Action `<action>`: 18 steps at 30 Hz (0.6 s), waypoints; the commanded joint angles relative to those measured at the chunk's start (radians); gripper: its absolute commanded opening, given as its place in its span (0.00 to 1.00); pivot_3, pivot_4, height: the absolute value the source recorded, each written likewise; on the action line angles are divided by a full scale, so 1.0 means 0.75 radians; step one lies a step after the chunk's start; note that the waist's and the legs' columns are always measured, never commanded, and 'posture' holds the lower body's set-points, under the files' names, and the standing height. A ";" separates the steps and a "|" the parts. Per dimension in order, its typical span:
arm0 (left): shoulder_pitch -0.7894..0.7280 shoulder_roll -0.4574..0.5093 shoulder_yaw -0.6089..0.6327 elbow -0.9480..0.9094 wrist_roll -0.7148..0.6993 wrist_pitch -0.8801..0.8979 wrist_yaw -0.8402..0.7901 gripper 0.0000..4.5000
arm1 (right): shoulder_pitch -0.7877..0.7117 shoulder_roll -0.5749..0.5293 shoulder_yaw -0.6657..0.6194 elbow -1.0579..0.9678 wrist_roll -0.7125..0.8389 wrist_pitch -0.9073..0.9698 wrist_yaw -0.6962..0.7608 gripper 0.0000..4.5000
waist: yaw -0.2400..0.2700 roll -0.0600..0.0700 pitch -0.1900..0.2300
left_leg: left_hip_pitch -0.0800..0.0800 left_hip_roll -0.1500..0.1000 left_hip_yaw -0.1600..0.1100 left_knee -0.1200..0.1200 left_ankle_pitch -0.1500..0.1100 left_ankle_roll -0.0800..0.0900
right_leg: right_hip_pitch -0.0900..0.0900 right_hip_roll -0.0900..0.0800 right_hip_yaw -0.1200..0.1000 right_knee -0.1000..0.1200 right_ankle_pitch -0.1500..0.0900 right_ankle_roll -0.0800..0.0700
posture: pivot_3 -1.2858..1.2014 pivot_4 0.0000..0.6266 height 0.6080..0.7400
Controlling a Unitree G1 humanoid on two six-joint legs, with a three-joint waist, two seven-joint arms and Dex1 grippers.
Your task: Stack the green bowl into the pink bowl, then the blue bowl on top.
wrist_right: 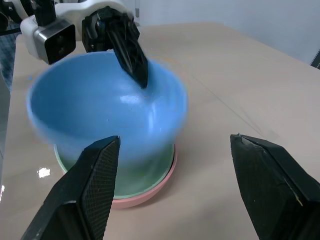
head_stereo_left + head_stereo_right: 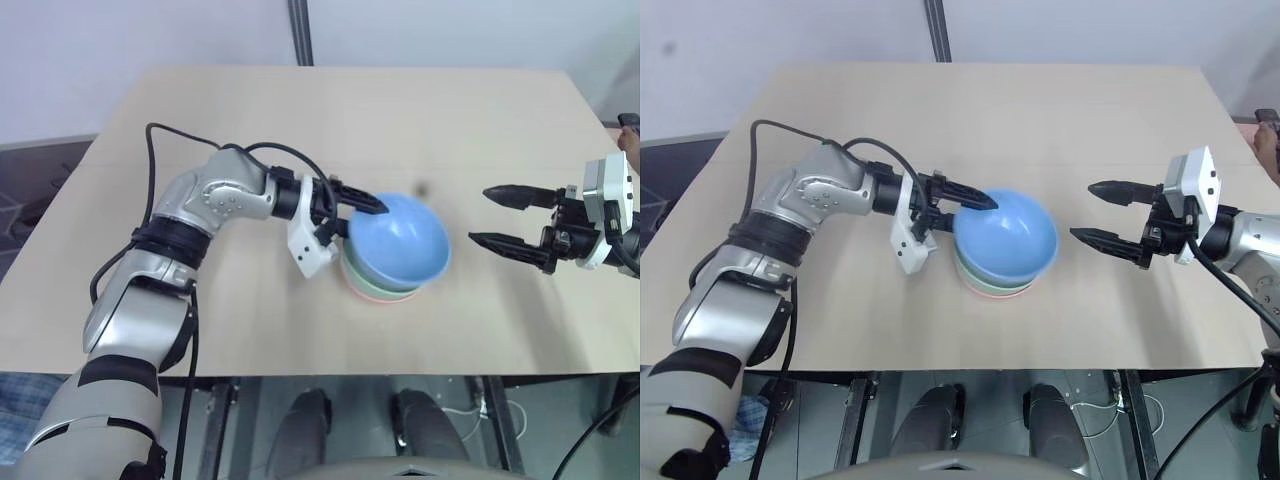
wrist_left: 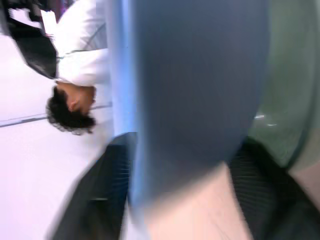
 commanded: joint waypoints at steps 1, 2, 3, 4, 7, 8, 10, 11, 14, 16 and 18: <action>-0.040 0.009 -0.009 -0.012 -0.056 -0.011 0.039 0.71 | -0.007 -0.021 -0.045 -0.035 0.017 -0.014 -0.001 0.82 | 0.000 0.000 0.000 | 0.000 0.000 0.000 0.000 0.000 0.000 | 0.000 0.000 0.000 0.000 0.000 0.000 | 0.52 0.24 1.00; -0.039 0.015 -0.015 -0.015 -0.062 -0.010 0.038 0.71 | -0.006 -0.021 -0.045 -0.037 0.018 -0.013 -0.001 0.82 | 0.000 0.000 0.000 | 0.000 0.000 0.000 0.000 0.000 0.000 | 0.000 0.000 0.000 0.000 0.000 0.000 | 0.52 0.24 1.00; -0.038 0.021 -0.021 -0.017 -0.067 -0.010 0.037 0.71 | -0.006 -0.022 -0.045 -0.037 0.019 -0.012 0.000 0.82 | 0.000 0.000 0.000 | 0.000 0.000 0.000 0.000 0.000 0.000 | 0.000 0.000 0.000 0.000 0.000 0.000 | 0.52 0.24 1.00; -0.037 0.029 -0.026 -0.018 -0.071 -0.011 0.035 0.71 | -0.006 -0.022 -0.044 -0.037 0.019 -0.011 0.000 0.82 | 0.000 0.000 0.000 | 0.000 0.000 0.000 0.000 0.000 0.000 | 0.000 0.000 0.000 0.000 0.000 0.000 | 0.52 0.24 1.00; -0.034 0.049 -0.031 -0.020 -0.111 0.008 0.038 0.71 | -0.008 -0.024 -0.043 -0.033 0.016 -0.012 0.002 0.82 | -0.001 0.000 0.000 | 0.000 0.000 0.000 0.000 0.000 0.000 | 0.000 0.000 0.000 0.000 0.000 0.000 | 0.52 0.24 1.00; -0.038 0.057 -0.025 -0.022 -0.130 0.019 0.039 0.71 | -0.010 -0.025 -0.042 -0.031 0.015 -0.012 0.003 0.82 | -0.001 0.000 0.000 | 0.000 0.000 0.000 0.000 0.000 0.000 | 0.000 0.000 0.000 0.000 0.000 0.000 | 0.52 0.24 1.00; -0.044 0.073 -0.016 -0.028 -0.187 0.045 0.034 0.71 | -0.014 -0.026 -0.039 -0.028 0.013 -0.013 0.004 0.82 | -0.001 0.000 0.000 | 0.000 0.000 0.000 0.000 0.000 0.000 | 0.000 0.000 0.000 0.001 0.000 0.000 | 0.52 0.24 1.00; -0.044 0.080 -0.008 -0.035 -0.237 0.069 0.028 0.71 | -0.017 -0.026 -0.037 -0.025 0.011 -0.014 0.005 0.82 | -0.001 0.000 0.000 | 0.000 0.000 0.000 0.000 0.000 0.000 | 0.000 0.000 0.000 0.001 0.000 0.000 | 0.52 0.24 1.00; -0.036 0.096 0.050 -0.061 -0.373 0.175 0.033 0.71 | -0.021 -0.026 -0.032 -0.020 0.006 -0.017 0.010 0.82 | -0.001 0.000 0.000 | 0.000 0.000 0.000 0.001 0.000 0.000 | 0.000 0.000 0.000 0.001 0.000 0.000 | 0.52 0.24 1.00; -0.023 0.108 0.099 -0.069 -0.445 0.270 0.034 0.71 | -0.022 -0.027 -0.030 -0.018 0.004 -0.019 0.011 0.82 | -0.002 0.000 0.000 | 0.000 0.000 -0.001 0.001 0.000 0.000 | 0.000 0.000 0.000 0.001 0.000 0.000 | 0.52 0.24 1.00; -0.006 0.118 0.146 -0.076 -0.499 0.369 0.026 0.71 | -0.022 -0.027 -0.029 -0.015 0.004 -0.020 0.014 0.82 | -0.003 0.000 0.000 | 0.000 0.000 -0.001 0.002 0.000 0.000 | 0.000 0.000 -0.001 0.001 0.000 0.000 | 0.52 0.24 1.00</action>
